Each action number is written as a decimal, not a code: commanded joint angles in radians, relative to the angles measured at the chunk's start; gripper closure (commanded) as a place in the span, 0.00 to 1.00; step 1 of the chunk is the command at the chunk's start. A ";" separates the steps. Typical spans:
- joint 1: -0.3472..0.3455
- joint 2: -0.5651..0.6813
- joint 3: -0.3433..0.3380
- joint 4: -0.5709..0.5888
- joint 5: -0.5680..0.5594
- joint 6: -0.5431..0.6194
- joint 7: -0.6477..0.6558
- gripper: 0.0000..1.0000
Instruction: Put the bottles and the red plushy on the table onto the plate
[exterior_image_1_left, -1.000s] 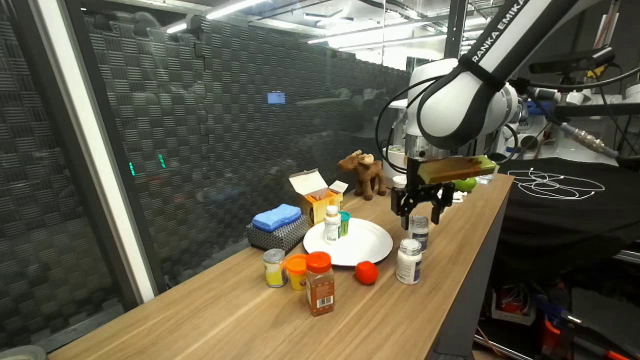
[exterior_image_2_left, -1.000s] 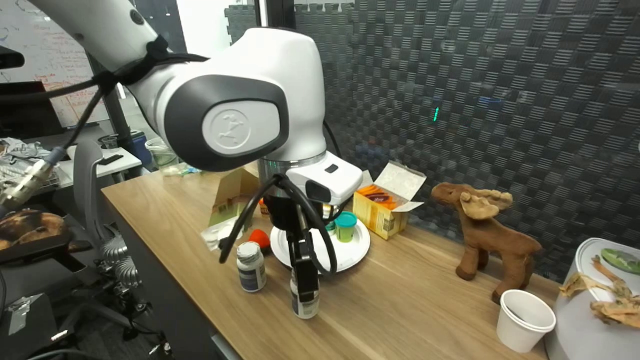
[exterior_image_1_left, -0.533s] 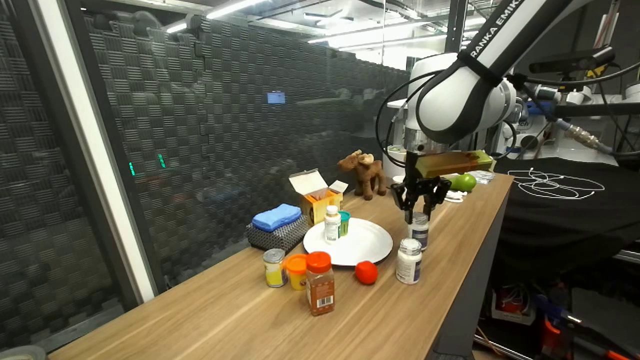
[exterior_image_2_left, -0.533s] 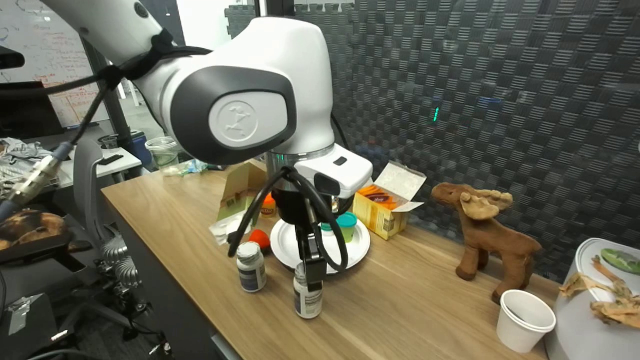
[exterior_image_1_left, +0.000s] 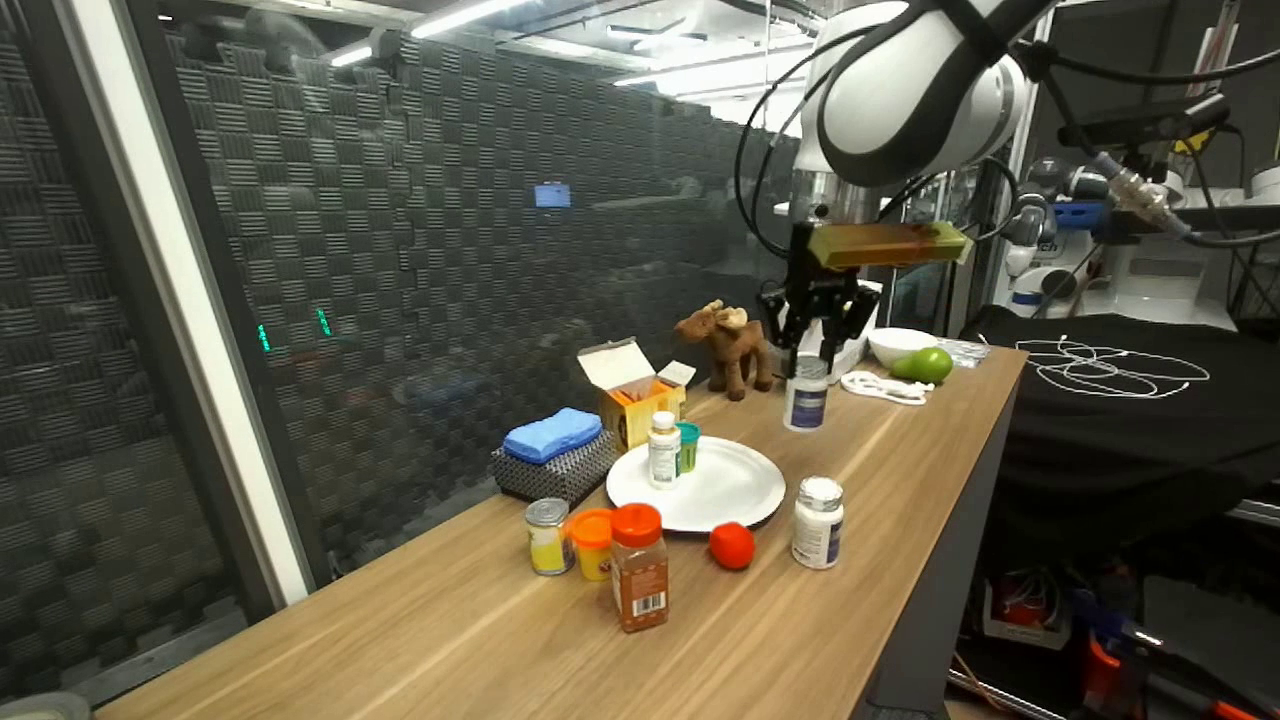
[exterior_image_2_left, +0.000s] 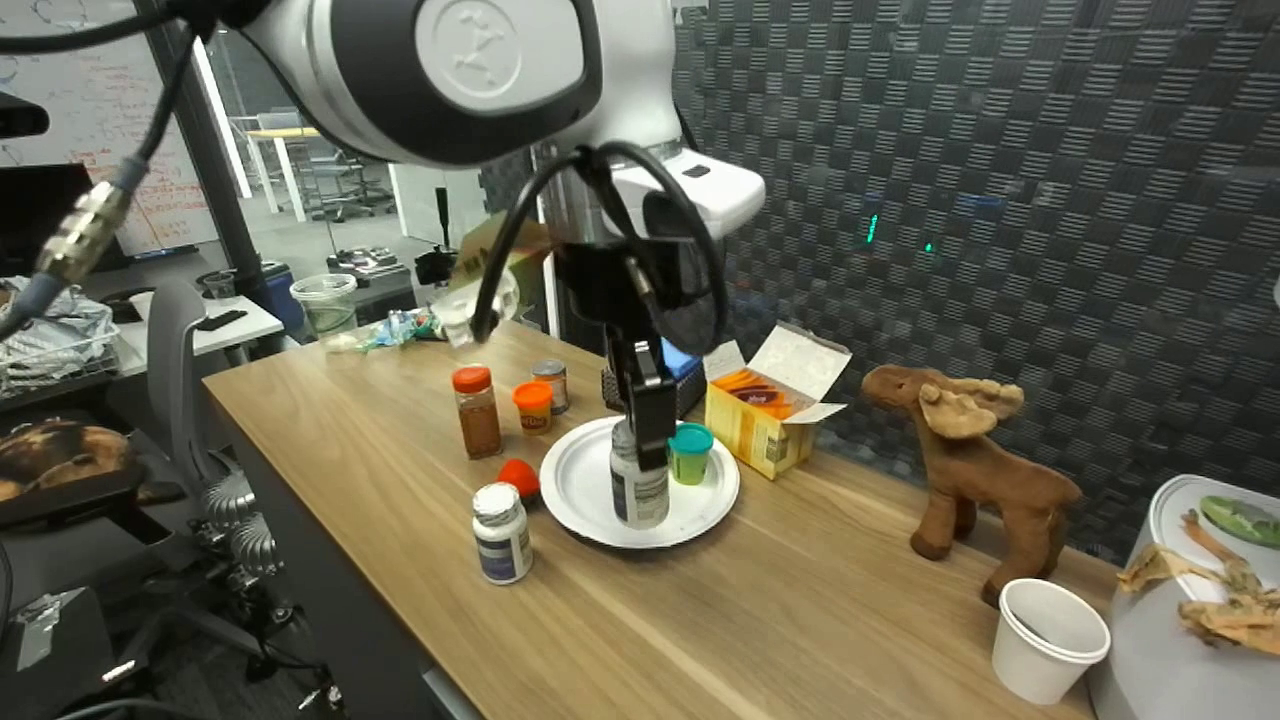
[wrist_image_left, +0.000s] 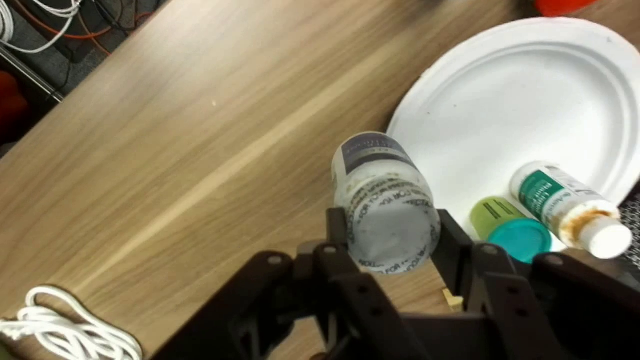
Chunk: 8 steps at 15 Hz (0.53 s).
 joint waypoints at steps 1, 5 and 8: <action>0.016 0.064 0.032 0.122 -0.005 -0.063 0.025 0.80; 0.038 0.160 0.029 0.205 -0.035 -0.106 0.088 0.80; 0.048 0.238 0.012 0.259 -0.032 -0.128 0.125 0.80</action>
